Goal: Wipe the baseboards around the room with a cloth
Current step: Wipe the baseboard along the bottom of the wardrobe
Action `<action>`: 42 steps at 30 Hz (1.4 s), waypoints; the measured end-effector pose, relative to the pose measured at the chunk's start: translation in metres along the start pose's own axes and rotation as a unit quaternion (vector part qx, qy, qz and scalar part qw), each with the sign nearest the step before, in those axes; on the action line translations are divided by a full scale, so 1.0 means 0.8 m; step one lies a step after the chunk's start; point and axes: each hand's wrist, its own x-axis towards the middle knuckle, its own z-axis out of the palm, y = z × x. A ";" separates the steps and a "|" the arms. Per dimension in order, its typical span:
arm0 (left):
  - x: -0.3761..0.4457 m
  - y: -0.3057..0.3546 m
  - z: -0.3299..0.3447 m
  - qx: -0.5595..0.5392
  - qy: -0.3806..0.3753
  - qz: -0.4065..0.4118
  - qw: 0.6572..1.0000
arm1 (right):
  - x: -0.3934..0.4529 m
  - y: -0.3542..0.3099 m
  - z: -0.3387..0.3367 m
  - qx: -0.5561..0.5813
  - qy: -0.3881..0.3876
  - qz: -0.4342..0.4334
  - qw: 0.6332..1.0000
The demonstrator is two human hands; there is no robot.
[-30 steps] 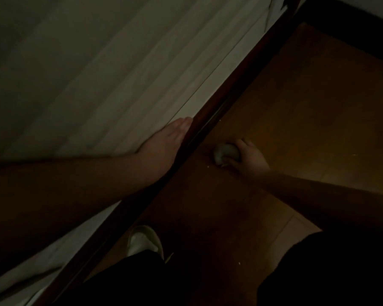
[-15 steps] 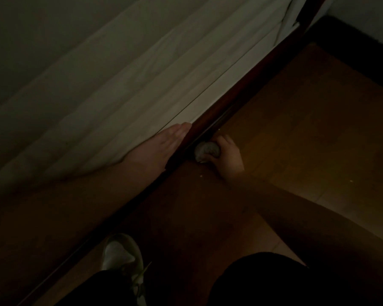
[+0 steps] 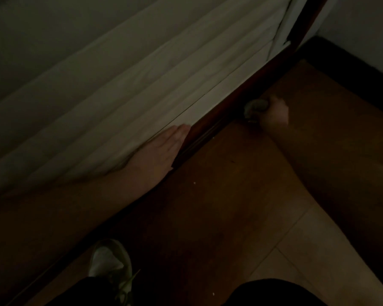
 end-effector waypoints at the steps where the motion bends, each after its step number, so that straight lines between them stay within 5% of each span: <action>1: 0.007 -0.005 -0.007 -0.001 0.003 0.000 1.000 | -0.010 0.000 0.002 0.018 0.000 0.000 1.000; 9: 0.076 -0.012 -0.053 -0.070 0.004 -0.037 0.997 | -0.183 -0.005 0.082 0.109 -0.045 -0.048 0.992; 15: 0.085 -0.017 -0.043 0.055 -0.042 -0.004 0.998 | -0.247 -0.052 0.141 0.230 -0.060 -0.051 0.970; 32: 0.088 -0.021 -0.054 0.091 -0.074 0.037 0.992 | -0.086 -0.024 0.039 0.052 -0.071 -0.167 0.982; 42: 0.086 -0.034 -0.054 0.067 -0.048 0.064 0.995 | -0.041 -0.011 0.018 0.081 0.057 0.000 0.995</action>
